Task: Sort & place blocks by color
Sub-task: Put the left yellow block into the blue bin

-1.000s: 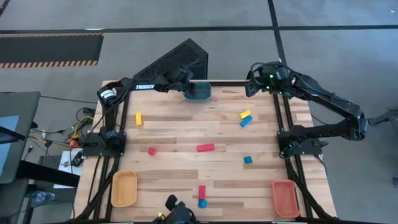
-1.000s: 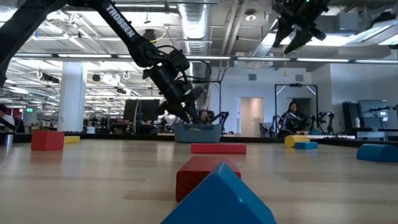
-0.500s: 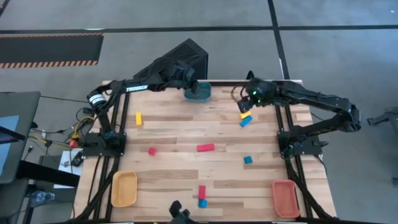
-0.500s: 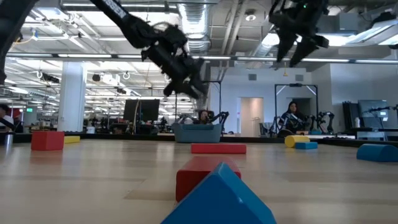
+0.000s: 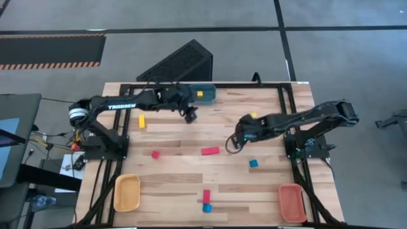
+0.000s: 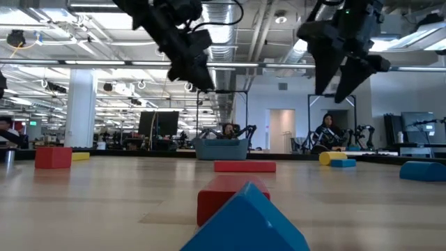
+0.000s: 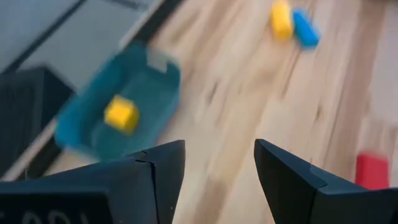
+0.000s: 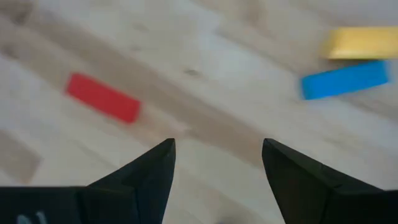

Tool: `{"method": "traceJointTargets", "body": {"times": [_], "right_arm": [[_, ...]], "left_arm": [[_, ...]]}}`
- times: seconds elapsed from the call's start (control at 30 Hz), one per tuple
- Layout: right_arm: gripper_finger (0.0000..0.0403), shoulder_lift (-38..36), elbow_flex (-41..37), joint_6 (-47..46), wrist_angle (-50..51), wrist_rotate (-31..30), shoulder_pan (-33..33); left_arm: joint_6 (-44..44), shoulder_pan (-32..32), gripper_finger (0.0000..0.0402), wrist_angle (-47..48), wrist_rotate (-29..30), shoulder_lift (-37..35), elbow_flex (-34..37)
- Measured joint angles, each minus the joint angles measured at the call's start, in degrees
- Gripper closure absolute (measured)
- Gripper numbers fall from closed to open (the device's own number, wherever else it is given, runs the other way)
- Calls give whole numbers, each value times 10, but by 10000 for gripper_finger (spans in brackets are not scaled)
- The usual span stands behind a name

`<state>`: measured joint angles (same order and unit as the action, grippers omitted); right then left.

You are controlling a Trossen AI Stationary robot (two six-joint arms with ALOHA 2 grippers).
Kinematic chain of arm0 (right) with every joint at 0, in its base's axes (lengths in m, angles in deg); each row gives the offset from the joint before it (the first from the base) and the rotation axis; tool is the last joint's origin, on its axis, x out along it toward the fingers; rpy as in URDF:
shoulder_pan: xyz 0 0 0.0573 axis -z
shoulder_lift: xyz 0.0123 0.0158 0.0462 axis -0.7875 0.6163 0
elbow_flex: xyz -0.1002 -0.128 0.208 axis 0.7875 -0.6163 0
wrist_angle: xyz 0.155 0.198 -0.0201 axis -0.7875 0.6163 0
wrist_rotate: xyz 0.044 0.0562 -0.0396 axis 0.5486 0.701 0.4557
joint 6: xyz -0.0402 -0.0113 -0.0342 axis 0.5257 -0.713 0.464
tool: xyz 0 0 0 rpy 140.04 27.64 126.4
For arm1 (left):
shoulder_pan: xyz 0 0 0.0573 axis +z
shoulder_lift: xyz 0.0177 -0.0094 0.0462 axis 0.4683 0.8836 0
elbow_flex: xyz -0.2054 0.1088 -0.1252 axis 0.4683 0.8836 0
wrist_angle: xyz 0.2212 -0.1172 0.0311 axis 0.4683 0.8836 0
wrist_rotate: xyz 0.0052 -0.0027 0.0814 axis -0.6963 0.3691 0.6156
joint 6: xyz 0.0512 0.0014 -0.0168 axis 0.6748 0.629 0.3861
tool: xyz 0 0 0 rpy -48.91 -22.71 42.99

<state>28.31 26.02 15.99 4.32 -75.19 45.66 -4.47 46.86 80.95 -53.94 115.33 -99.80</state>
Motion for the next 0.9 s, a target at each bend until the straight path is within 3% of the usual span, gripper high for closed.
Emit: {"method": "traceJointTargets", "body": {"times": [0.13, 0.27, 0.47, 0.63, 0.77, 0.9], "right_arm": [[138, 49, 1, 81, -137, 42, 3], [138, 76, 2, 108, -211, 88, 14], [138, 65, 7, 107, -194, 109, 10], [138, 26, 23, 60, -157, 84, -32], [138, -3, 24, 49, -147, 47, -66], [138, -11, 24, 38, -137, 48, -84]], "left_arm": [[-58, -28, 221, 91, 44, -27, 16], [-123, -52, 221, 175, 121, -43, 18], [-242, -77, 221, 328, 211, -51, 28], [-325, -93, 221, 401, 148, -46, 70], [-404, -124, 221, 398, 103, -49, 110], [-473, -158, 221, 369, 101, -45, 137]]}}
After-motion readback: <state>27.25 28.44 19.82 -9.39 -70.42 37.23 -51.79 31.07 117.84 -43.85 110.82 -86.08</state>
